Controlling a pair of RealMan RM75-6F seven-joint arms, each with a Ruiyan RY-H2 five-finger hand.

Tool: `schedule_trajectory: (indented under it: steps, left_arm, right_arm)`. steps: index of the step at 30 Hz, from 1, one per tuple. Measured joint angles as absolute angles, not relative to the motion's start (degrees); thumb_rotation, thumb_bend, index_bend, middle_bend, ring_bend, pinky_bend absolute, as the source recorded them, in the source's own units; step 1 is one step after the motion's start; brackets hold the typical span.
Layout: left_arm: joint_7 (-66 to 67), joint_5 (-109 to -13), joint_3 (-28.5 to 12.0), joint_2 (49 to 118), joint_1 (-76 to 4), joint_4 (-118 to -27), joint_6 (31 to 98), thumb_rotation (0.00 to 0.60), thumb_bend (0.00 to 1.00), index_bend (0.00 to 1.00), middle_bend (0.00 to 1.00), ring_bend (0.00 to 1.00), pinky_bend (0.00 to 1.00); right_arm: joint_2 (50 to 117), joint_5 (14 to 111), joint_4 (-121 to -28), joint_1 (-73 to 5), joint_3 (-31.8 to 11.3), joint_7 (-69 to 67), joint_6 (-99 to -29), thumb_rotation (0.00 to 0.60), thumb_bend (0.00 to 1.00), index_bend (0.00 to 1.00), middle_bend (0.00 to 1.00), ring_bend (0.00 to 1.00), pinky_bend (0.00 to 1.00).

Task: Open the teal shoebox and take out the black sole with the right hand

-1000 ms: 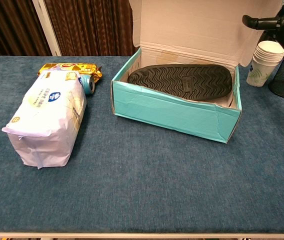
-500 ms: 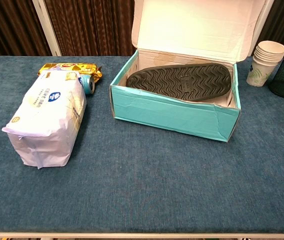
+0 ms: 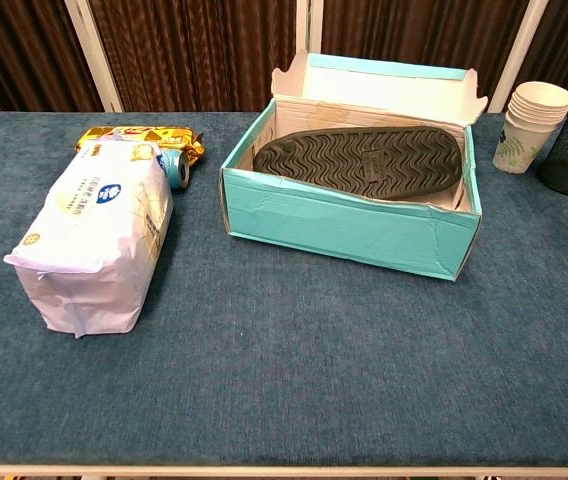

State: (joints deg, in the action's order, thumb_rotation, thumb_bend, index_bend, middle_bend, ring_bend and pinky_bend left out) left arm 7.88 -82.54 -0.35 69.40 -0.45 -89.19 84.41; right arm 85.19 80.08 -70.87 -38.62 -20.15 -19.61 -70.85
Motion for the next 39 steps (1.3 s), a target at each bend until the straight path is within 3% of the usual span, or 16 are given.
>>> schedule_trajectory:
  steps: [4, 9, 13, 27, 39]
  left_arm:
    - [7.01, -82.55, -0.15, 69.56, -0.06, -88.62, 84.7, 0.6, 0.0, 0.16, 0.07, 0.03, 0.02]
    - [5.9, -82.32, 0.07, 69.95, 0.42, -87.57, 84.85, 0.6, 0.0, 0.16, 0.07, 0.03, 0.02]
    - [4.98, -82.13, 0.15, 70.23, 0.69, -86.74, 84.85, 0.6, 0.0, 0.16, 0.07, 0.03, 0.02]
    - [2.99, -81.75, 0.13, 70.95, 0.83, -84.72, 84.08, 0.6, 0.0, 0.16, 0.07, 0.03, 0.02]
    - [1.93, -81.15, 0.12, 71.29, 1.02, -83.55, 83.41, 0.6, 0.0, 0.16, 0.07, 0.03, 0.02]
  right_arm:
    - [82.13, 80.01, -75.27, -40.28, -17.74, -8.83, -63.96, 0.6, 0.09, 0.14, 0.12, 0.01, 0.05]
    - [80.53, 73.9, -79.44, -44.45, -16.53, 4.98, -52.45, 0.6, 0.09, 0.14, 0.13, 0.01, 0.07]
    - [81.88, 66.29, -79.98, -48.17, -16.09, 14.21, -47.98, 0.6, 0.09, 0.14, 0.14, 0.06, 0.08]
    - [93.68, 49.82, -72.9, -57.27, -12.45, 40.89, -48.32, 0.6, 0.09, 0.14, 0.16, 0.06, 0.0]
    - [101.4, 43.73, -63.31, -61.55, -11.4, 48.46, -48.62, 0.6, 0.09, 0.16, 0.2, 0.04, 0.0]
